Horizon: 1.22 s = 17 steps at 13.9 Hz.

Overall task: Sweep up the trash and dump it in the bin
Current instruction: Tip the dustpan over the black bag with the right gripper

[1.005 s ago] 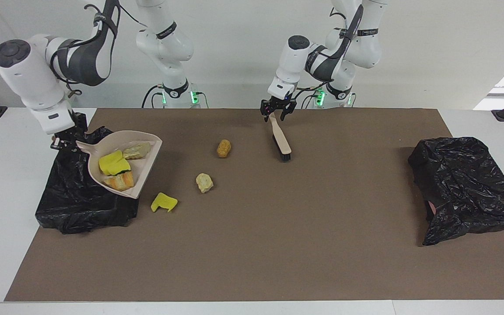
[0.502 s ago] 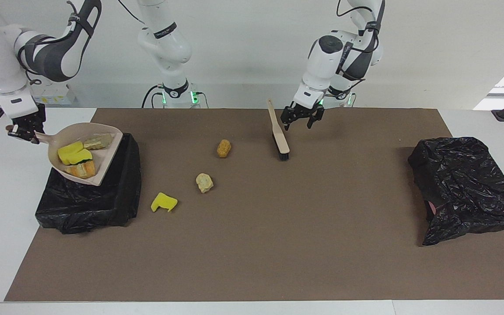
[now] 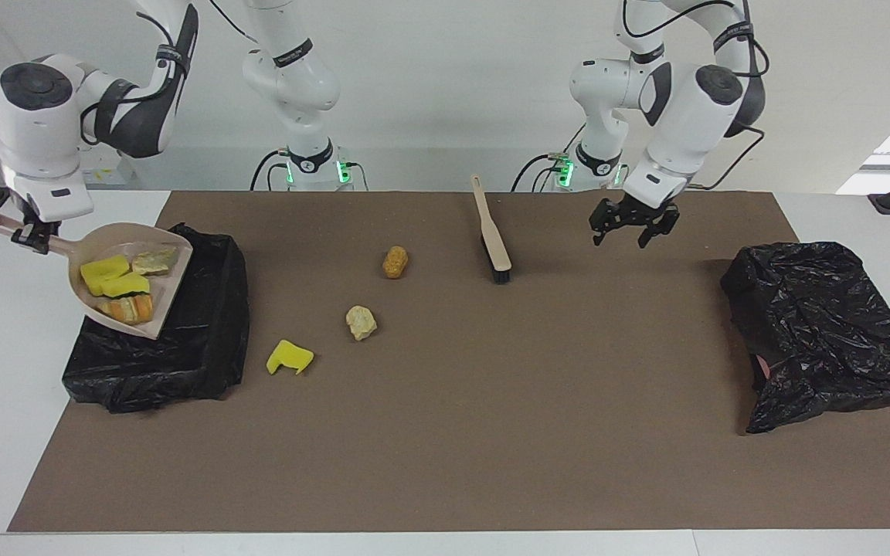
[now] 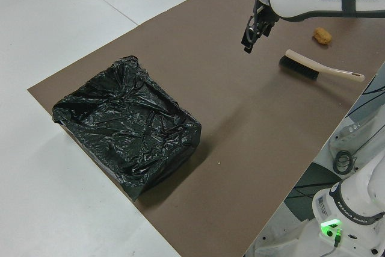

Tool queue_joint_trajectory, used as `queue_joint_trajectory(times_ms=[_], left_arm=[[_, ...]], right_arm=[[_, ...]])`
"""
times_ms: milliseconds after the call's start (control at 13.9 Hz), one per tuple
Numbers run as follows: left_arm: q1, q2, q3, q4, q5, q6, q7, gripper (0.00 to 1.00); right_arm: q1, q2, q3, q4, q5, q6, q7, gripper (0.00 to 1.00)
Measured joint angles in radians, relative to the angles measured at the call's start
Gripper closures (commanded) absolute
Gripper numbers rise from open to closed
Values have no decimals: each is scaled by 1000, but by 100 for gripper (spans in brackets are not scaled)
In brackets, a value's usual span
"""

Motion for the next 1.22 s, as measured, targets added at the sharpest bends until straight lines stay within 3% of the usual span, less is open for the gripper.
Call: queue_joint_trajectory(times_ms=[215,431,789,1220], left_arm=[[73,85,2,191,65,-113,43,0],[121,132,1,300,87,-160,43,0],[196,145,3,395,88,-239,44,0],[196,151,-3,403,89,-255,44,0]], right_arm=[[90,-10,3,-1,-159,-95,141,100],[147,-25,4,-1,-225,-194,182,100],[166,-67,3,4,-299,-220,198,100],[202,-94,19,25,-360,-241,156,100]])
